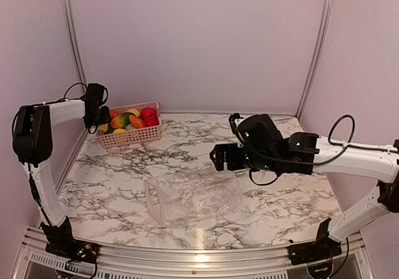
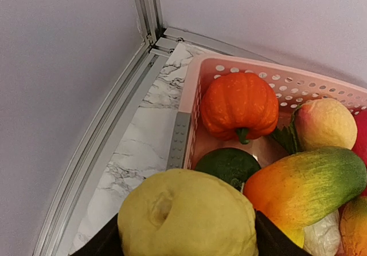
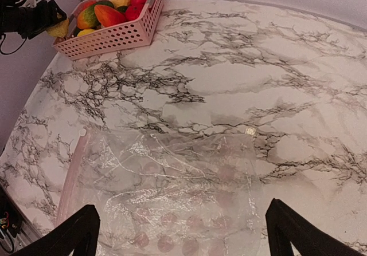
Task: Open the zip-top bag and remove the fake food
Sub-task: Place the fake fruit in the bin.
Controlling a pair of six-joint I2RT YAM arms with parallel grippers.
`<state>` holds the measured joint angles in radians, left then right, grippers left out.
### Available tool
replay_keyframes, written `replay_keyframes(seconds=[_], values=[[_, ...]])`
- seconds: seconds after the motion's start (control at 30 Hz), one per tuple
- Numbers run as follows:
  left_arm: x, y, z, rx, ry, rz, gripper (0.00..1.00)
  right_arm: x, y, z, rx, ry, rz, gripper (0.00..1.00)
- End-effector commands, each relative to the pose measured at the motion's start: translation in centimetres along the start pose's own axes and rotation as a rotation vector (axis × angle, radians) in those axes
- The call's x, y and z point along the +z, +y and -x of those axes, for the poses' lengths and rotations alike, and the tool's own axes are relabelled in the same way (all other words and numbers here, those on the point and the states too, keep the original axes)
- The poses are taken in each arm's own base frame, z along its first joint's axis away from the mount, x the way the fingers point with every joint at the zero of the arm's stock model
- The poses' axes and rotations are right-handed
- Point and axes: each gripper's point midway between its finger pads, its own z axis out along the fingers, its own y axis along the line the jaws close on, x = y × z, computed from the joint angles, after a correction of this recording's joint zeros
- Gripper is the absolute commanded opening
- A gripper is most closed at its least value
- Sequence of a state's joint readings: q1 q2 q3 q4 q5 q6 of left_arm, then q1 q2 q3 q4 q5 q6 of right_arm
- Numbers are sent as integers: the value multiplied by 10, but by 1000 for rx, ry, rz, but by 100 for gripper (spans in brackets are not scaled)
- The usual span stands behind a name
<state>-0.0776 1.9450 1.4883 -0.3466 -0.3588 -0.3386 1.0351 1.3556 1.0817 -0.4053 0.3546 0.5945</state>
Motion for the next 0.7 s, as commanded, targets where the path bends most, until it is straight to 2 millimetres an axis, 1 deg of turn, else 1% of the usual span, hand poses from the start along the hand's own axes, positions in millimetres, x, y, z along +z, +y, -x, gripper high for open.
replay_keyframes(seconds=[0.0, 0.1, 0.27, 0.4, 0.6, 0.67], values=[[7, 4, -7, 63, 27, 32, 57, -9, 2, 5, 5, -21, 6, 99], [9, -2, -12, 80, 37, 21, 59, -9, 2, 5, 5, -21, 4, 99], [12, -11, -16, 102, 59, 7, 65, -9, 1, 5, 3, -20, 1, 99], [7, -15, -10, 88, 50, -11, 77, -10, 1, 5, 3, -22, 2, 99], [-9, -18, 5, 63, 21, -39, 97, -11, 1, 6, 2, -25, 1, 99], [-15, -19, 11, 54, 8, -49, 99, -11, 1, 7, 1, -28, 2, 99]])
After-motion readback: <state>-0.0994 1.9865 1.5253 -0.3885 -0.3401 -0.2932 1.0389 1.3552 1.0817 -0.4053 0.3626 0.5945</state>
